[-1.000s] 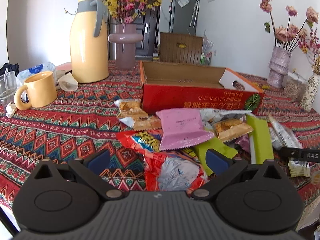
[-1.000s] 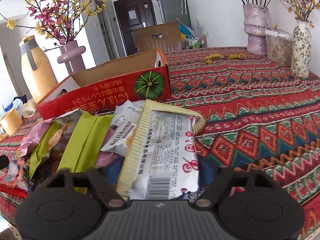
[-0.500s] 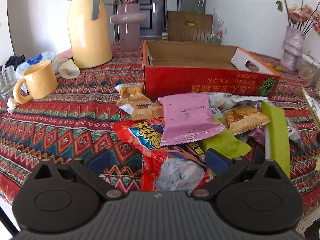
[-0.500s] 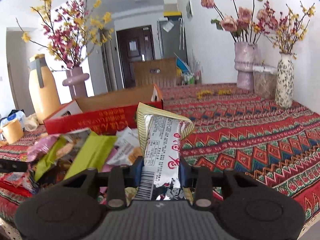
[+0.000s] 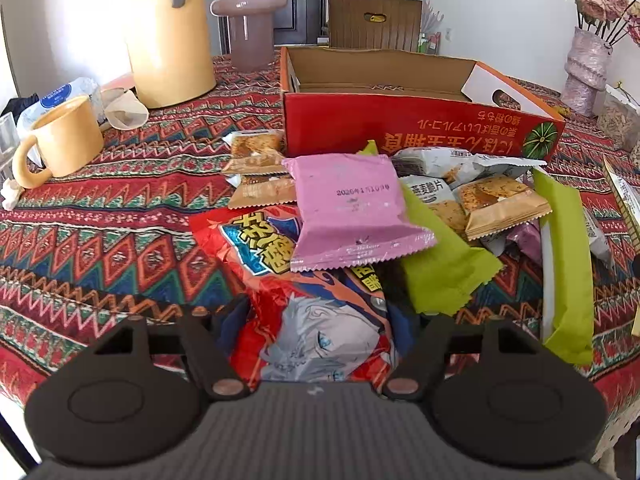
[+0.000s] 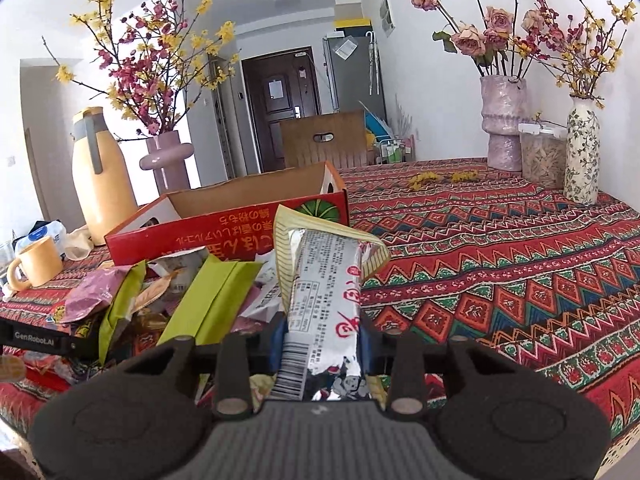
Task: Organize snacks
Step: 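Carry the wafer bar to the box with right gripper while left grasps red chip bag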
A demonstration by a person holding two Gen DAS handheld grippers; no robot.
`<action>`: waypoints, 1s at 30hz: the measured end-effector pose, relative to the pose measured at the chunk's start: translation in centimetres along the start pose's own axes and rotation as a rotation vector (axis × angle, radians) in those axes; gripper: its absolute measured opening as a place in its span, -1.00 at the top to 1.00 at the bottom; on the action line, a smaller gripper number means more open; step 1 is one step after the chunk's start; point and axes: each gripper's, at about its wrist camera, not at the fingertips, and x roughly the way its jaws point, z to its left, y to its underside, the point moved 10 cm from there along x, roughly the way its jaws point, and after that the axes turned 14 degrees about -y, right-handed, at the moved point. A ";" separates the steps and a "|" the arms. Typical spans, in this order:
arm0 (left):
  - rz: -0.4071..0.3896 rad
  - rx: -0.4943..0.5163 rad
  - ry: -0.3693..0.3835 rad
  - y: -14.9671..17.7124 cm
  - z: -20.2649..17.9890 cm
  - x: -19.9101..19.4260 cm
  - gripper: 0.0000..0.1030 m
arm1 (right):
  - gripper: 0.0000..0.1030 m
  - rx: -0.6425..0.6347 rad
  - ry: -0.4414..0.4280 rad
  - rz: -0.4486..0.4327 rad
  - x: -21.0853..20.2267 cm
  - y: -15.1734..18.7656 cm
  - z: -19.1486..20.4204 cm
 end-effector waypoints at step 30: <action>-0.326 0.091 -0.008 -5.1 1.5 -7.6 -0.20 | 0.32 -0.063 -0.019 -0.032 0.5 -2.7 1.8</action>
